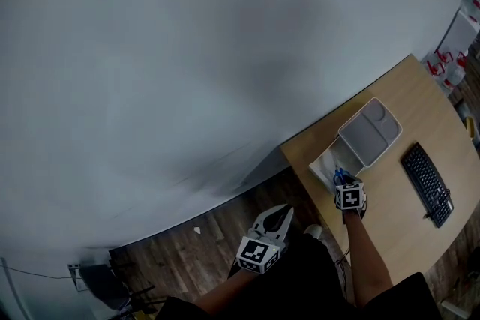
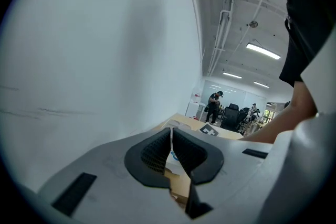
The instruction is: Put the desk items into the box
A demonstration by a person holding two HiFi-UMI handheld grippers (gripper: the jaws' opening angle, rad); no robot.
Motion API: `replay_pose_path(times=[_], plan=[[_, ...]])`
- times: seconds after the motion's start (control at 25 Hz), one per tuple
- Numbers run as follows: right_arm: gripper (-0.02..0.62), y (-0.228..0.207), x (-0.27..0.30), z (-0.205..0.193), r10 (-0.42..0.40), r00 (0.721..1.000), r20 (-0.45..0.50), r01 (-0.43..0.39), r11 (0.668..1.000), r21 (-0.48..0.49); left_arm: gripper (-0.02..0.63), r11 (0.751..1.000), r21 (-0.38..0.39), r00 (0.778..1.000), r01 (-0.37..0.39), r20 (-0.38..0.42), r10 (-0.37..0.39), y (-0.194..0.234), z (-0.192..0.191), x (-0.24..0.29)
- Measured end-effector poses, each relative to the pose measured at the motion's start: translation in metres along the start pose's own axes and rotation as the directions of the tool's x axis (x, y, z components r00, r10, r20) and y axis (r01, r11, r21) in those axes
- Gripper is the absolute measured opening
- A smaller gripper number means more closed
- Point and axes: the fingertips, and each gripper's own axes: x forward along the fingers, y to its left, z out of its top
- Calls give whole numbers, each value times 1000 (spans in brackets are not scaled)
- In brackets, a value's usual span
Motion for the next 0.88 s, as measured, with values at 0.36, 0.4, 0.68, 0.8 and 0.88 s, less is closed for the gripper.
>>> replay_pose_path(times=[0.36,0.4,0.68,0.8,0.88], plan=[[143,-2,20,-11,-40,996,-76,38,999,-26,21,999,-5,999,-51,15,51,13,4,-12],[144,-3,22,-12,-44,996,-72,42,999,-24,21,999,-5,998,-53,15,53,14,4,-14],[175,-4,25,-8,-71,997,-28,71,997,13,21,999,-13,999,-43,4,43,23,0,-20],[202,1,17,-1,-48,999,-8,48,998,38,21,999,-12,1000,-31,2,31,23,0,-20],[206,5,14,1,-32,999,5,32,998,51,21,1000,-11,1000,-23,-1,23,23,0,-19]])
